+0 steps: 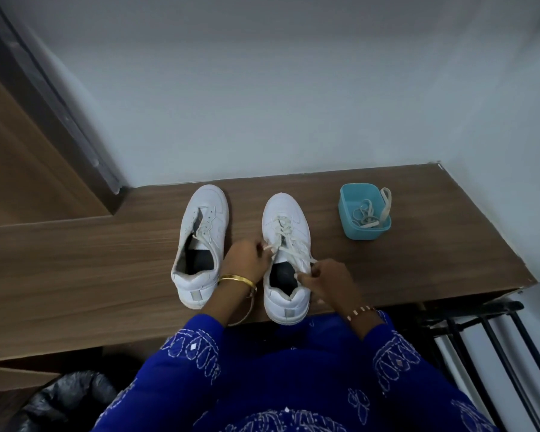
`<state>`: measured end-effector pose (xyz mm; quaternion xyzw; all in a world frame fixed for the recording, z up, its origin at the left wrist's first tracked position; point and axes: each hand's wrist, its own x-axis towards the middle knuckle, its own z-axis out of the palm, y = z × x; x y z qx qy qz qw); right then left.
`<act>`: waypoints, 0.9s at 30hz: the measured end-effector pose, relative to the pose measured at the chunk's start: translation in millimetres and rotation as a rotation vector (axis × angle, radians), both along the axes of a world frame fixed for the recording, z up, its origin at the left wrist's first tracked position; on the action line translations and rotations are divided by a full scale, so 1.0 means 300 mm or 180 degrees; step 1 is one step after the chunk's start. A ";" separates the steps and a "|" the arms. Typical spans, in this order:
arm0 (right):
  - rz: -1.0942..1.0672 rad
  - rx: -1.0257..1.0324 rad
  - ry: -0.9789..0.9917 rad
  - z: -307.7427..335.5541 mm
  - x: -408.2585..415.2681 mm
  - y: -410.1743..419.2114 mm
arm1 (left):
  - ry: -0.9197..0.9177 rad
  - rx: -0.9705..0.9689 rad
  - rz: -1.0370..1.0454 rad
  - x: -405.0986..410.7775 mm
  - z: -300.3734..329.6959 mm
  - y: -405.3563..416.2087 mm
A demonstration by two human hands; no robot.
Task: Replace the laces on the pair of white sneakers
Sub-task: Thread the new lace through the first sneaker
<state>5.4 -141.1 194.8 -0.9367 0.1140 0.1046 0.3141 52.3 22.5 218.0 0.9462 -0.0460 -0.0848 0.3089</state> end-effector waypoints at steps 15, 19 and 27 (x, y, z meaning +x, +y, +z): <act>-0.0418 0.1044 0.0669 0.027 0.007 -0.010 | -0.0470 -0.2158 0.1061 0.091 0.145 0.143; -0.0473 0.1191 0.0742 0.033 0.016 -0.007 | -0.0426 0.0313 0.0124 0.046 0.059 0.085; -0.0740 0.1507 0.0754 0.010 0.023 -0.011 | -0.0575 -0.0074 -0.0168 0.013 -0.024 0.041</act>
